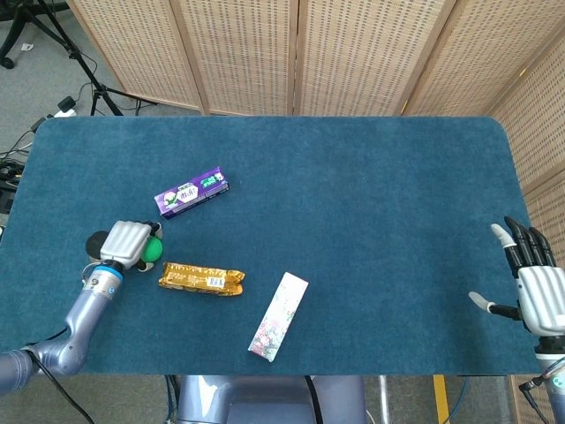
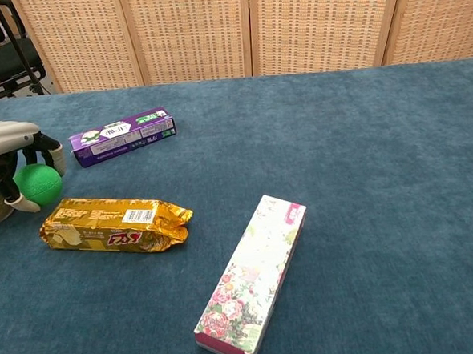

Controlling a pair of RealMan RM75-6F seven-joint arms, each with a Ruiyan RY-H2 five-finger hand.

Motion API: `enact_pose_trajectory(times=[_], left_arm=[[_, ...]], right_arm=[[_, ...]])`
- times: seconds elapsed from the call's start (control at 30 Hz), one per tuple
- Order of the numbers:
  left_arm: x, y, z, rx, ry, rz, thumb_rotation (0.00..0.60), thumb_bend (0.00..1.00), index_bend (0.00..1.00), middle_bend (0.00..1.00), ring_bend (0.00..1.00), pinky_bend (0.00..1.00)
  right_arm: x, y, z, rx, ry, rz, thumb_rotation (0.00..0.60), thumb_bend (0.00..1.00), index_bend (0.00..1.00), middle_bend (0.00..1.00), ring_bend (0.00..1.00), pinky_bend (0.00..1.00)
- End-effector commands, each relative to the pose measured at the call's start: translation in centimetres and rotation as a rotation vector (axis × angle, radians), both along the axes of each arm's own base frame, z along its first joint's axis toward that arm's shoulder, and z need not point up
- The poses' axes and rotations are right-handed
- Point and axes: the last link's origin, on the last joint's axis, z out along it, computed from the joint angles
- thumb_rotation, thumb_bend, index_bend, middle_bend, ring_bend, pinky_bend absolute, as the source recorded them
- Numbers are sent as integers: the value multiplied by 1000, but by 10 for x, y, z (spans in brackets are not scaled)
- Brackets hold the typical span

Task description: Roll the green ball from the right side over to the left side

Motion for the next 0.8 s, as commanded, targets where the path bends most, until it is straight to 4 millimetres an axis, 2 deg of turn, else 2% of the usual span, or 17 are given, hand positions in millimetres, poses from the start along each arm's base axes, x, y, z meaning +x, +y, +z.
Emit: enact_pose_trajectory(times=[0.03, 0.23, 0.4, 0.63, 0.73, 0.8], left_arm=[[-3, 0, 0, 3, 7, 1, 600, 321, 595, 447, 427, 528], [-4, 3, -3, 7, -6, -12, 600, 284, 567, 409, 382, 509], [-6, 4, -4, 0, 3, -4, 600, 262, 530, 344, 277, 389], [-7, 4, -3, 2, 5, 3, 600, 254, 494, 264, 208, 334], [-7, 5, -2, 1, 5, 6, 600, 245, 435, 194, 156, 303], [-8, 4, -1, -3, 3, 12, 600, 228, 373, 119, 86, 264]], right_arm=[[0, 0, 0, 0, 0, 0, 600, 0, 0, 0, 0, 0], [1, 0, -1, 3, 2, 1, 600, 0, 0, 0, 0, 0], [1, 0, 0, 3, -1, -1, 600, 0, 0, 0, 0, 0], [1, 0, 0, 5, -2, -2, 600, 0, 0, 0, 0, 0], [1, 1, 0, 4, -1, -3, 600, 0, 0, 0, 0, 0], [0, 0, 0, 3, -2, -4, 600, 0, 0, 0, 0, 0]])
